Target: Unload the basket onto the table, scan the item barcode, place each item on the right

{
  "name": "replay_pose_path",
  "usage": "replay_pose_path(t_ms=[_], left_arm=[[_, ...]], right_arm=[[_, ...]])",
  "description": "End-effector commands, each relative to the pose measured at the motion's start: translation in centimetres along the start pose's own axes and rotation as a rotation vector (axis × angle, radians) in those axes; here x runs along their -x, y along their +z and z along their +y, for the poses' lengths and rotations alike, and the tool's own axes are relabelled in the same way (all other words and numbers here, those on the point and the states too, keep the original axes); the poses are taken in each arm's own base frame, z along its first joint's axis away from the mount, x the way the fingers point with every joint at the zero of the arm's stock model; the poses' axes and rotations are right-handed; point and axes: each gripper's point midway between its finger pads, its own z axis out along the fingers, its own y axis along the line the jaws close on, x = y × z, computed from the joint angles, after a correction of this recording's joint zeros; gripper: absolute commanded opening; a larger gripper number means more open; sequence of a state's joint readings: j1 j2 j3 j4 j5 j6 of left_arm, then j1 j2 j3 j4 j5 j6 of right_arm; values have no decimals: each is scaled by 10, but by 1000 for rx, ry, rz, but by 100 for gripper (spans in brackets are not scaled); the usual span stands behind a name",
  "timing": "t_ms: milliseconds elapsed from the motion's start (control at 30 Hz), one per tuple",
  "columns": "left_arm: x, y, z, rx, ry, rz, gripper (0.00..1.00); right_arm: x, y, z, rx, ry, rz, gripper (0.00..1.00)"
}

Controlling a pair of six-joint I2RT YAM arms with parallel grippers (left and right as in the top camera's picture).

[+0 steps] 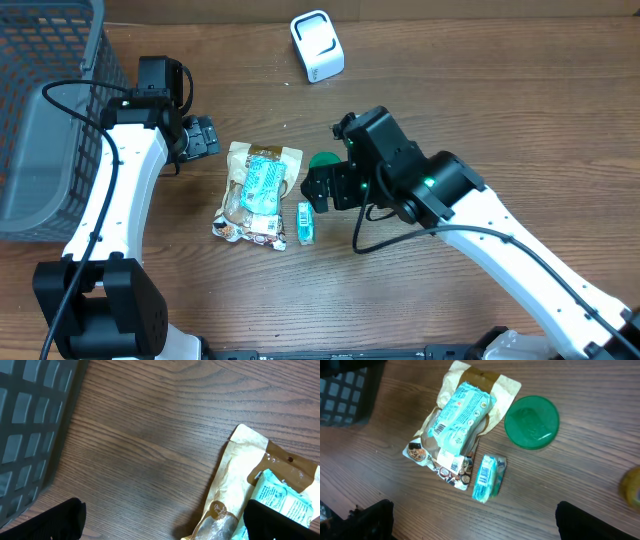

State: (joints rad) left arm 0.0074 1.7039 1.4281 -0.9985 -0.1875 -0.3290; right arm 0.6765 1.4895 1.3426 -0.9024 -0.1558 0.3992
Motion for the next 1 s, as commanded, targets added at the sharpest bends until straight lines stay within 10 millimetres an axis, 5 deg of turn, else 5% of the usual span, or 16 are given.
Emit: replay_pose_path(t_ms=[0,333,533,767,967], left_arm=[[6,-5,-1,-5,16,-22,100],[6,-5,-1,-5,16,-22,100],[6,-5,-1,-5,15,-22,99],[6,-5,-1,-5,15,-22,100],[6,-5,-1,-5,15,-22,100]], right_arm=[[-5,16,6,32,1,52,100],[-16,63,27,39,7,100,62],[-15,101,35,53,24,102,52],[-4,136,31,39,60,56,50],[2,147,32,50,52,34,54]])
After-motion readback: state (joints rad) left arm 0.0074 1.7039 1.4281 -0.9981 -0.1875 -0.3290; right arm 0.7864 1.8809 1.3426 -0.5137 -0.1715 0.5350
